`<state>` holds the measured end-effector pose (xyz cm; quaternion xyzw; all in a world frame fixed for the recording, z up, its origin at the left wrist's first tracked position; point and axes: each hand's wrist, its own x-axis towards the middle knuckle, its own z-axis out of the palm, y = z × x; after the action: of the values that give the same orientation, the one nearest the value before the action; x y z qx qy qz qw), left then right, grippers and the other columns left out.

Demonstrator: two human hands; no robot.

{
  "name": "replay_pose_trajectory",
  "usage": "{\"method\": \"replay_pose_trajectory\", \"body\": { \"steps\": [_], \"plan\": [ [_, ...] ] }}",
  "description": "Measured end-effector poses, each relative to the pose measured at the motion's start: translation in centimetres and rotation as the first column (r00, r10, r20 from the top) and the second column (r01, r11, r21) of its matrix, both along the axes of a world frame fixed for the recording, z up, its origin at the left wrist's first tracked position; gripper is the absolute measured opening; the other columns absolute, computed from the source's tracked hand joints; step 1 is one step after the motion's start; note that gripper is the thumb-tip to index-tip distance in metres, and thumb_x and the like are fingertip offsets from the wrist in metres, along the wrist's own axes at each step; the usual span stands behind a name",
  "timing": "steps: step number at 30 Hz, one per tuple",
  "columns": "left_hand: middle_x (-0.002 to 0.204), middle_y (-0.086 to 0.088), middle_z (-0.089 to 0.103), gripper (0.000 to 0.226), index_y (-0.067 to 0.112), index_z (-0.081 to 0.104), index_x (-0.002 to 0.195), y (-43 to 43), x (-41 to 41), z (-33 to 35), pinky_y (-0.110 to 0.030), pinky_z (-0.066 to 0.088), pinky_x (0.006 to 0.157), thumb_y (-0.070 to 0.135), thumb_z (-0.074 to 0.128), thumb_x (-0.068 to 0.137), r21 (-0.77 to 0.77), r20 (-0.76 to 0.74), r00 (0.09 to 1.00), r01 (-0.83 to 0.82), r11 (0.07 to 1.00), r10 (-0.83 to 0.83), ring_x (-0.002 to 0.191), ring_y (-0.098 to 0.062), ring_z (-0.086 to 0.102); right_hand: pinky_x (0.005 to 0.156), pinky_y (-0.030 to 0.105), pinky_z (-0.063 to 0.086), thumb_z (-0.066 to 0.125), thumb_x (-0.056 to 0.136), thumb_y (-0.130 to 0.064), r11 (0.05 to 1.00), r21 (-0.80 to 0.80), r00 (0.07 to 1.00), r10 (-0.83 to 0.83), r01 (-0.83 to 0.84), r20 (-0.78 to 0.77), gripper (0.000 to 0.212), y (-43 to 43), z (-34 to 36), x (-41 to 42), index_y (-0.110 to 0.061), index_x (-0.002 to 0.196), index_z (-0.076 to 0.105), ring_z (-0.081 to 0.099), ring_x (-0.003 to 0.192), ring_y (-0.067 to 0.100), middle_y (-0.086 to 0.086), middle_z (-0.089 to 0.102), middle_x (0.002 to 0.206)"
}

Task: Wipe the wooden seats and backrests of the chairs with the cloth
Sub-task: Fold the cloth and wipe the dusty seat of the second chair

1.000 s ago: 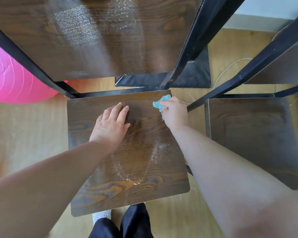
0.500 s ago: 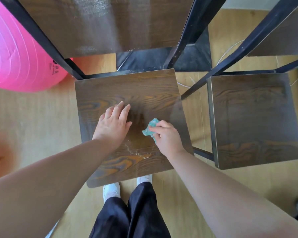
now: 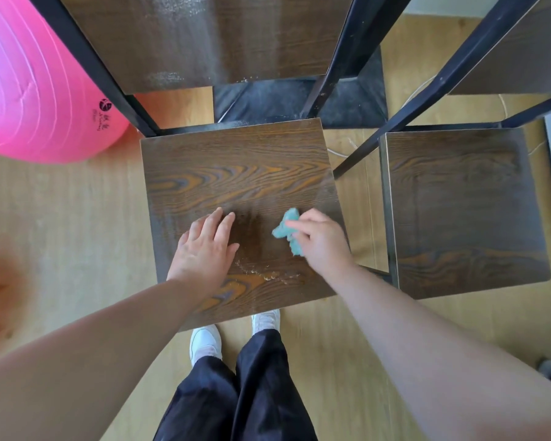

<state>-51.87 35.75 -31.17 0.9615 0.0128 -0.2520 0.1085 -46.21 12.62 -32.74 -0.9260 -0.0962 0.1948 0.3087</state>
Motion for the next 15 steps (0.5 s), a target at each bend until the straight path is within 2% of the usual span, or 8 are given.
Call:
{"method": "replay_pose_trajectory", "body": {
  "steps": [4, 7, 11, 15],
  "plan": [
    [0.160, -0.002, 0.016, 0.058, 0.022, 0.014, 0.153, -0.9, 2.5, -0.6, -0.045, 0.030, 0.113, 0.043, 0.031, 0.102, -0.010, 0.029, 1.000, -0.005, 1.000, 0.006, 0.140, -0.028, 0.023, 0.086, 0.025, 0.050, 0.061, 0.093, -0.009, 0.991, 0.006, 0.990, -0.131, 0.131, 0.047, 0.023, -2.3, 0.5, 7.4, -0.013, 0.112, 0.072, 0.057, 0.097, 0.014, -0.008, 0.055, 0.107],
    [0.159, -0.002, 0.016, 0.059, 0.021, 0.015, 0.154, -2.2, 4.5, -1.1, -0.044, 0.030, 0.113, 0.043, 0.033, 0.102, -0.023, 0.041, 0.999, -0.005, 1.000, 0.006, 0.139, -0.028, 0.023, 0.089, 0.019, 0.046, 0.060, 0.094, -0.009, 0.988, -0.015, 0.985, -0.154, 0.156, 0.072, 0.025, -3.3, 0.3, 12.3, -0.014, 0.117, 0.070, 0.053, 0.100, 0.012, -0.003, 0.056, 0.113],
    [0.160, -0.002, 0.014, 0.059, 0.022, 0.013, 0.154, -3.8, 6.6, -1.5, -0.042, 0.028, 0.113, 0.042, 0.033, 0.102, -0.014, 0.054, 0.999, 0.003, 1.000, -0.003, 0.140, -0.027, 0.021, 0.087, 0.017, 0.039, 0.060, 0.094, -0.010, 0.995, -0.074, 0.995, -0.062, 0.067, 0.075, 0.026, -3.3, -1.2, 15.8, -0.014, 0.118, 0.070, 0.054, 0.106, 0.016, 0.000, 0.056, 0.116],
    [0.160, -0.001, 0.013, 0.059, 0.022, 0.011, 0.154, -4.7, 7.9, -1.6, -0.042, 0.027, 0.114, 0.042, 0.032, 0.102, -0.019, 0.053, 0.998, 0.015, 1.000, -0.014, 0.141, -0.027, 0.020, 0.094, 0.024, 0.044, 0.059, 0.095, -0.012, 0.992, -0.120, 0.996, 0.052, -0.043, 0.073, 0.026, -3.2, -2.2, 15.5, -0.015, 0.118, 0.070, 0.054, 0.108, 0.016, 0.001, 0.058, 0.118]
  ]
}}
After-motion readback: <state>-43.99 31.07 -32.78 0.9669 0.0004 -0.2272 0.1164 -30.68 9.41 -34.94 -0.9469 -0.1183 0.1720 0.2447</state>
